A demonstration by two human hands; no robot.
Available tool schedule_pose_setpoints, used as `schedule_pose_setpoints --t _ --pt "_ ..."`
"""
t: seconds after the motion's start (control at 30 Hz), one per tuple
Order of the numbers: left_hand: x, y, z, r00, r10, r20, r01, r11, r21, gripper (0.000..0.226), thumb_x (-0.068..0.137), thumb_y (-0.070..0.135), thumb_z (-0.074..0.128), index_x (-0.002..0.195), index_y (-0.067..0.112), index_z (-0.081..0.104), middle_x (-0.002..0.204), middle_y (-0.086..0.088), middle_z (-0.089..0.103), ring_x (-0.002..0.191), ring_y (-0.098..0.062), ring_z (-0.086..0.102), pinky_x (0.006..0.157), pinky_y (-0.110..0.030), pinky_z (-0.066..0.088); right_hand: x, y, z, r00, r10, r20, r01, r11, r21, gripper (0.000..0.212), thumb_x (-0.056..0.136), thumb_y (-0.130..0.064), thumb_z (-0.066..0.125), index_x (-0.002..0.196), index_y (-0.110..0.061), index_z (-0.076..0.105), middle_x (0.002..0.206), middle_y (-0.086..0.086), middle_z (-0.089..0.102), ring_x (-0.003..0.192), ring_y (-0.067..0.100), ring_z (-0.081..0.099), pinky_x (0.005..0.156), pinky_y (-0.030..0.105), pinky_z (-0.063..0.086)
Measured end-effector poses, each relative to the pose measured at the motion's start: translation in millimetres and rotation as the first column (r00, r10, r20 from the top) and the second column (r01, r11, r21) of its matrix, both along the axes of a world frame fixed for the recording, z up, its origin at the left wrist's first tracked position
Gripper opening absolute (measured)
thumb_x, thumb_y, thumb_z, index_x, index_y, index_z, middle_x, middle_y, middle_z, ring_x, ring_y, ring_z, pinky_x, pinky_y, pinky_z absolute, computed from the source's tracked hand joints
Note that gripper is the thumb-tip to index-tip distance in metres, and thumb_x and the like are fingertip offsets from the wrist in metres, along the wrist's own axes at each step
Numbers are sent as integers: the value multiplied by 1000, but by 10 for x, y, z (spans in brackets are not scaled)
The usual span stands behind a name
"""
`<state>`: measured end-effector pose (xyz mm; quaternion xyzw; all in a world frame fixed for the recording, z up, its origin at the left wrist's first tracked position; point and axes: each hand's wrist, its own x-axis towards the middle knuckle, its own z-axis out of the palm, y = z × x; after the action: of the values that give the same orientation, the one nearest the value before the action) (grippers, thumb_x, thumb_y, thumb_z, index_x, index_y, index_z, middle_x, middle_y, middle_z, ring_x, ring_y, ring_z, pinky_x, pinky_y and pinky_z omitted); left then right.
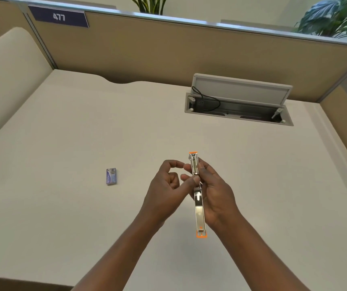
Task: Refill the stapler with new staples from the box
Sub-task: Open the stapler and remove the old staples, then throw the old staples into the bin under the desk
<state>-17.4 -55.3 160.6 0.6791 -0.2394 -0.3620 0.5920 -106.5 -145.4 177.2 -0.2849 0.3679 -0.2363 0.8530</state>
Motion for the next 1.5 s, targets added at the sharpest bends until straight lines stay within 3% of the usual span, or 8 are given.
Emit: schedule_pose_setpoints --t 0.2,0.43,0.63,0.73,1.0,1.13,1.3,1.5 --pt "-7 -63 5 996 87 -15 -86 996 39 31 77 56 76 93 33 62 77 -20 72 81 -42 71 82 -55 56 9 51 -37 998 43 53 -42 999 -20 25 101 -17 56 117 -12 75 106 17 78 92 35 77 73 37 63" --pt "-50 44 -59 999 -11 -33 11 1000 18 18 90 41 57 104 36 66 76 0 78 70 -2 67 70 -33 41 2 46 -52 999 0 39 0 1000 19 24 102 -14 56 118 -8 74 98 16 76 76 26 75 68 37 63" --pt "24 171 -145 983 -2 -182 16 997 76 26 84 38 45 88 27 69 55 7 40 53 -11 31 48 -20 29 31 83 -58 996 -94 3 93 982 163 22 103 -8 55 118 2 68 91 19 75 77 35 79 66 36 65" --pt "50 287 -279 992 -123 4 120 973 198 27 79 25 51 98 39 65 59 4 38 56 -14 33 52 -24 31 17 -2 -38 989 -147 -6 146 970 192 26 102 -9 57 125 4 63 93 19 73 76 35 79 66 34 66" --pt "-28 232 -281 971 -224 83 204 959 198 44 69 68 78 100 42 61 54 11 32 53 -9 29 48 -21 25 14 5 -147 985 -172 -7 170 966 195 26 102 -5 55 125 6 63 88 19 74 77 33 79 64 35 64" --pt "-26 93 -185 990 -102 92 81 974 210 51 70 76 68 91 30 65 68 -9 63 59 -17 52 58 -37 42 -32 98 -225 996 -85 -8 86 985 147 22 101 -13 59 113 0 72 96 21 76 87 35 78 68 37 64" --pt "-76 37 -178 996 -58 67 38 961 273 49 69 71 68 99 34 69 83 17 75 82 -3 71 83 -36 59 -64 176 -279 1000 23 -20 -24 999 -29 54 90 -63 60 104 -15 77 101 18 78 89 33 78 76 38 62" --pt "-123 98 -224 995 -94 13 87 959 271 51 69 68 69 105 31 68 94 6 78 90 -11 73 89 -42 58 -79 132 -375 991 31 -133 -52 986 -157 49 85 -60 66 111 -18 70 92 4 76 81 25 76 73 35 59"
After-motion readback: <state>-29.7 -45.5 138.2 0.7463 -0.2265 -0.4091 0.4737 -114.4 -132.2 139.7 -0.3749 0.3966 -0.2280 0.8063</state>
